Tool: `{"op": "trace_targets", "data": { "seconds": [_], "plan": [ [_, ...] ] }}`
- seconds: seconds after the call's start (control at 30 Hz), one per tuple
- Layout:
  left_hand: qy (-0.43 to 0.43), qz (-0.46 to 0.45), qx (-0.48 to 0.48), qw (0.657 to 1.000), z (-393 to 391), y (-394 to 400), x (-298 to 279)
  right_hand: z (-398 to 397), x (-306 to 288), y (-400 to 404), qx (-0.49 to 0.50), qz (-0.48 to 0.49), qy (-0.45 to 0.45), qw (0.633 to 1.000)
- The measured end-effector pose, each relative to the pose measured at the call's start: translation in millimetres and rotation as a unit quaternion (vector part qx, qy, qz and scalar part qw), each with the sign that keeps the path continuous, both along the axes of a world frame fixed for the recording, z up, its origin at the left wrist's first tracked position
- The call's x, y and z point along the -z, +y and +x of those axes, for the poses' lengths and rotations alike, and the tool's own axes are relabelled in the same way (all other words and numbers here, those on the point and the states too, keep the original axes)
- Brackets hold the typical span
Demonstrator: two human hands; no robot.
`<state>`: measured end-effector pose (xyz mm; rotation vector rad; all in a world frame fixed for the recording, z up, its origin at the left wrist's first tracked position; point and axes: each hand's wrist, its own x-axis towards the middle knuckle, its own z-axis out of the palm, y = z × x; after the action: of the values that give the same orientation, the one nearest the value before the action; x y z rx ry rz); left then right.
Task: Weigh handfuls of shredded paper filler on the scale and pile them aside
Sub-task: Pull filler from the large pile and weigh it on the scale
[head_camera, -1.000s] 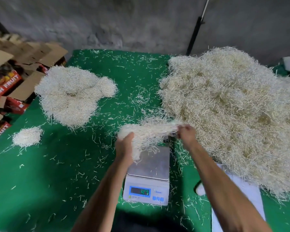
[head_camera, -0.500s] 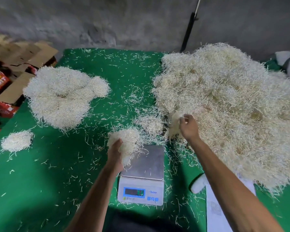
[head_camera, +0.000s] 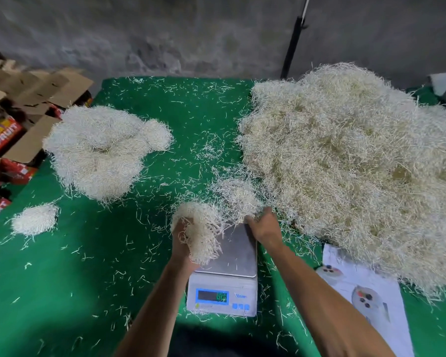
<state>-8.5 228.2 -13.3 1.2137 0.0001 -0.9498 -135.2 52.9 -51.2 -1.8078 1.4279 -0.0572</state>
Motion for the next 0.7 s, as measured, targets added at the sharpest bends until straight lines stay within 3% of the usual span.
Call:
{"op": "trace_targets", "data": {
  "seconds": [0.1, 0.2, 0.27, 0.37, 0.43, 0.5, 0.57, 0.67, 0.7],
  "plan": [
    [-0.007, 0.027, 0.029, 0.999, -5, -1, 0, 14, -5, -9, -0.015, 0.071, -0.033, 0.997],
    [0.022, 0.095, 0.087, 0.991, -6, 2, 3, 21, -6, -11, -0.026, 0.038, -0.025, 0.999],
    [0.052, 0.121, 0.072, 0.989, -2, -3, -1, 28, -18, -9, -0.018, 0.070, -0.120, 0.990],
    [0.060, 0.132, 0.029, 0.989, 9, -18, -6, 41, -38, -4, -0.008, 0.231, -0.315, 0.920],
    [0.052, 0.105, 0.040, 0.992, 11, -27, -11, 48, -44, 0, 0.001, 0.292, -0.346, 0.891],
    [0.046, 0.072, 0.090, 0.992, 13, -30, -15, 49, -43, -6, -0.005, 0.267, -0.312, 0.912],
    [0.030, 0.074, 0.141, 0.987, 17, -28, -16, 41, -46, -22, 0.071, 0.268, -0.326, 0.904],
    [0.005, 0.118, 0.101, 0.988, 20, -11, -8, 23, -58, -63, 0.262, 0.306, -0.440, 0.803],
    [0.008, 0.106, 0.069, 0.992, 22, -6, -2, 18, -62, -75, 0.295, 0.286, -0.451, 0.792]
  ]
}}
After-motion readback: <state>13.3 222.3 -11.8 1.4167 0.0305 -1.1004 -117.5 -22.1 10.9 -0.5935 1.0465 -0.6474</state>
